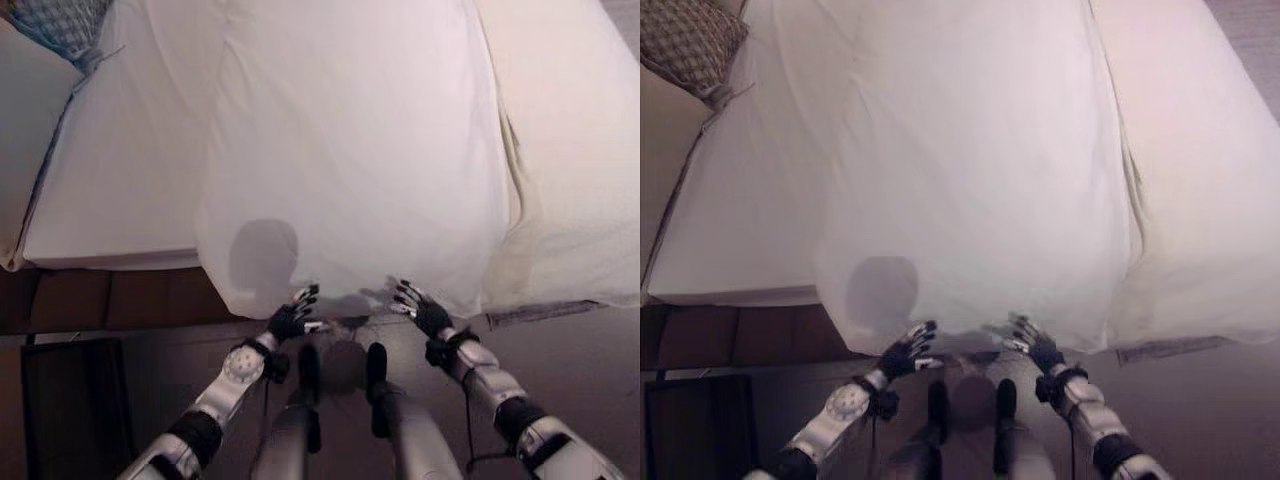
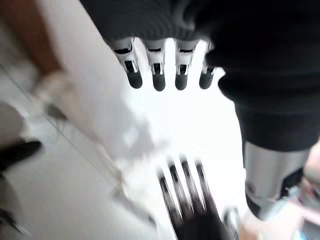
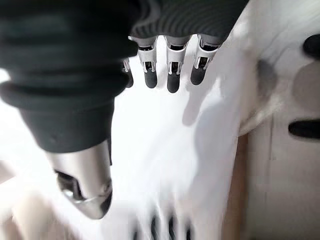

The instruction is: Make the bed

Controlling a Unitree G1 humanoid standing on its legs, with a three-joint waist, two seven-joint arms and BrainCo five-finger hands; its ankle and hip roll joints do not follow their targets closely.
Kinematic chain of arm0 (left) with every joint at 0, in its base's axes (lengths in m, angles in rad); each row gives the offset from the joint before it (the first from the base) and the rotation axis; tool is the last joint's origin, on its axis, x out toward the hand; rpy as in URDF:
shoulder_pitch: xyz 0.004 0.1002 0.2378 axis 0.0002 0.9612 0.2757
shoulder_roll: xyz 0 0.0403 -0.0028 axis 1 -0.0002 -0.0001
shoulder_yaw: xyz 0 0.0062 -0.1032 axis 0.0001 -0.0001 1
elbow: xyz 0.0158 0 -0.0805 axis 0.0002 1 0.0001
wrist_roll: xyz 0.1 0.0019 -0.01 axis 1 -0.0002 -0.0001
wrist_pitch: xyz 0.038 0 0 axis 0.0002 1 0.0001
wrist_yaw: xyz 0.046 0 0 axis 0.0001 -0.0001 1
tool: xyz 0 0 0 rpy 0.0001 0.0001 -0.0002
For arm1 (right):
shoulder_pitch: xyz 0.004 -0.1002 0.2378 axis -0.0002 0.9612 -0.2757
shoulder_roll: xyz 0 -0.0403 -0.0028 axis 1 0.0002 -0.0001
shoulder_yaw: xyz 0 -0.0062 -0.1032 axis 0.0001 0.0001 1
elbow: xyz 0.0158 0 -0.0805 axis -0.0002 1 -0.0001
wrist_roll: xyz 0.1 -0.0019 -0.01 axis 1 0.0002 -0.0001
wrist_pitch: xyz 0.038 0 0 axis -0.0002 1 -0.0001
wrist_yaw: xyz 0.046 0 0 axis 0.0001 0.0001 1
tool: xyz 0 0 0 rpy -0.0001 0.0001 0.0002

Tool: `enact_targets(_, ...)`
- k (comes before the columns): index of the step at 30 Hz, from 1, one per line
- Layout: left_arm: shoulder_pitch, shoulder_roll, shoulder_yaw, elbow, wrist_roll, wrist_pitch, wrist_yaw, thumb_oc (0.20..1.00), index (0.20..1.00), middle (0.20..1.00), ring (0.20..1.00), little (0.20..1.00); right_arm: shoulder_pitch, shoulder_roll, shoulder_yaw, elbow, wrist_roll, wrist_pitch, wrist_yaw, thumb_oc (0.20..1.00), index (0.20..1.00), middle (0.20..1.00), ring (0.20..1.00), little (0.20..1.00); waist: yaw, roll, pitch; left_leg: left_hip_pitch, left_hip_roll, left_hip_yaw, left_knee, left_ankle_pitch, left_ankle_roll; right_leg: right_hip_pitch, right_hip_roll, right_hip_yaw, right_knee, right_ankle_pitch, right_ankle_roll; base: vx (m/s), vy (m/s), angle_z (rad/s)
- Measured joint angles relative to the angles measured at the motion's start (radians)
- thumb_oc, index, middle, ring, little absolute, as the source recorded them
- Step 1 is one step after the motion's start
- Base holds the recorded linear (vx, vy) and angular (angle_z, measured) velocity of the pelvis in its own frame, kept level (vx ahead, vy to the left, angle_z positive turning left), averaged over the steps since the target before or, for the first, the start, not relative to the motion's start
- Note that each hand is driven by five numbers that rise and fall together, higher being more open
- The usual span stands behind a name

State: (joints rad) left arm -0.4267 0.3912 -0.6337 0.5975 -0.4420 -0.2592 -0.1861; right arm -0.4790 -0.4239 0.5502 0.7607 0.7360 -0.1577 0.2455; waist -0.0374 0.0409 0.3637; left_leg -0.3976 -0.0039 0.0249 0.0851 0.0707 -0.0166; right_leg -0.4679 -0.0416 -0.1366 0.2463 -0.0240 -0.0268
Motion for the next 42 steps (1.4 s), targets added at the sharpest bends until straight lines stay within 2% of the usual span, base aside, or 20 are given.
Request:
enact_targets(4, -0.242, 0.018, -0.098, -0.003, -0.128, 0.06, -0.167, 1.0, 1.0, 1.0, 1.0, 1.0, -0.175, -0.001, 0.065, 0.005, 0.127, 0.095, 0.17, 1.0, 1.0, 1.0, 1.0, 1.0, -0.001, -0.005, 0.032, -0.06, -0.004, -0.003, 0.045, -0.002, -0.003, -0.053, 0.0, 0.003, 0.035, 0.0, 0.0, -0.08, 0.005, 0.03)
enact_targets(7, -0.379, 0.028, -0.127, 0.03, -0.142, 0.08, -0.223, 1.0, 1.0, 1.0, 1.0, 1.0, -0.267, 0.0, 0.069, 0.029, 0.202, 0.136, 0.22, 1.0, 1.0, 1.0, 1.0, 1.0, -0.002, -0.006, 0.057, -0.117, -0.007, -0.003, 0.086, -0.004, -0.004, -0.11, -0.006, 0.007, 0.075, -0.002, -0.002, -0.07, 0.027, 0.01)
enact_targets(10, -0.447, 0.015, -0.061, 0.101, -0.143, 0.079, -0.227, 1.0, 1.0, 1.0, 1.0, 1.0, -0.335, 0.001, 0.042, 0.049, 0.249, 0.165, 0.261, 1.0, 1.0, 1.0, 1.0, 1.0, -0.006, -0.019, 0.093, -0.164, -0.01, -0.002, 0.129, -0.01, -0.004, -0.158, -0.016, 0.016, 0.119, -0.006, -0.005, -0.05, 0.006, -0.02)
enact_targets(15, -0.51, 0.002, -0.038, 0.165, -0.124, 0.07, -0.171, 1.0, 1.0, 1.0, 1.0, 1.0, -0.432, 0.013, 0.042, 0.124, 0.25, 0.183, 0.268, 1.0, 1.0, 1.0, 1.0, 1.0, -0.007, -0.031, 0.102, -0.248, -0.009, -0.004, 0.202, -0.021, -0.005, -0.233, -0.021, 0.016, 0.174, -0.013, -0.006, -0.04, 0.013, 0.02)
enact_targets(18, -0.572, -0.002, -0.011, 0.239, -0.07, 0.044, -0.084, 1.0, 1.0, 1.0, 1.0, 1.0, -0.514, 0.034, 0.039, 0.18, 0.26, 0.177, 0.234, 1.0, 1.0, 1.0, 1.0, 1.0, -0.007, -0.036, 0.105, -0.316, -0.006, -0.004, 0.278, -0.044, -0.002, -0.291, -0.027, 0.017, 0.23, -0.025, -0.006, 0.0, 0.0, 0.0)
enact_targets(20, -0.632, 0.001, 0.011, 0.314, -0.018, 0.012, 0.011, 1.0, 1.0, 1.0, 1.0, 1.0, -0.593, 0.05, 0.026, 0.237, 0.268, 0.167, 0.188, 1.0, 1.0, 1.0, 1.0, 1.0, -0.007, -0.046, 0.111, -0.383, -0.003, -0.005, 0.357, -0.065, 0.002, -0.346, -0.03, 0.017, 0.287, -0.034, -0.012, 0.0, 0.0, 0.0)
enact_targets(25, -0.734, 0.018, 0.039, 0.452, 0.027, 0.004, 0.173, 1.0, 1.0, 1.0, 1.0, 1.0, -0.735, 0.066, -0.007, 0.38, 0.267, 0.135, 0.079, 1.0, 1.0, 1.0, 1.0, 1.0, -0.008, -0.054, 0.115, -0.49, 0.0, -0.006, 0.483, -0.106, 0.006, -0.438, -0.035, 0.022, 0.38, -0.054, -0.01, 0.0, 0.0, 0.0)
enact_targets(29, -0.782, 0.029, 0.066, 0.498, 0.038, 0.003, 0.241, 1.0, 1.0, 1.0, 1.0, 1.0, -0.803, 0.058, -0.013, 0.468, 0.225, 0.102, -0.011, 1.0, 1.0, 1.0, 1.0, 1.0, -0.01, -0.058, 0.116, -0.537, 0.0, -0.008, 0.519, -0.115, 0.014, -0.481, -0.04, 0.024, 0.407, -0.055, -0.01, 0.0, 0.0, 0.0)
enact_targets(32, -0.803, 0.062, 0.065, 0.497, 0.076, 0.004, 0.256, 1.0, 1.0, 1.0, 1.0, 1.0, -0.816, 0.025, -0.034, 0.493, 0.202, 0.093, -0.052, 1.0, 1.0, 1.0, 1.0, 1.0, -0.009, -0.058, 0.115, -0.563, -0.001, -0.006, 0.532, -0.115, 0.015, -0.506, -0.044, 0.023, 0.42, -0.055, -0.01, 0.0, 0.0, 0.0)
enact_targets(37, -0.791, 0.163, 0.075, 0.48, 0.074, -0.002, 0.253, 1.0, 1.0, 1.0, 1.0, 1.0, -0.789, -0.097, -0.09, 0.535, 0.154, 0.07, -0.118, 1.0, 1.0, 1.0, 1.0, 1.0, -0.005, -0.058, 0.116, -0.571, -0.001, -0.003, 0.535, -0.115, 0.014, -0.514, -0.047, 0.021, 0.427, -0.059, -0.01, 0.03, -0.024, 0.0)
enact_targets(42, -0.716, 0.255, 0.109, 0.422, 0.075, -0.012, 0.241, 1.0, 1.0, 1.0, 1.0, 1.0, -0.704, -0.179, -0.151, 0.544, 0.136, 0.061, -0.132, 1.0, 1.0, 1.0, 1.0, 1.0, -0.005, -0.058, 0.116, -0.544, -0.007, -0.005, 0.521, -0.113, 0.017, -0.491, -0.053, 0.018, 0.426, -0.062, -0.015, 0.01, -0.027, 0.03)
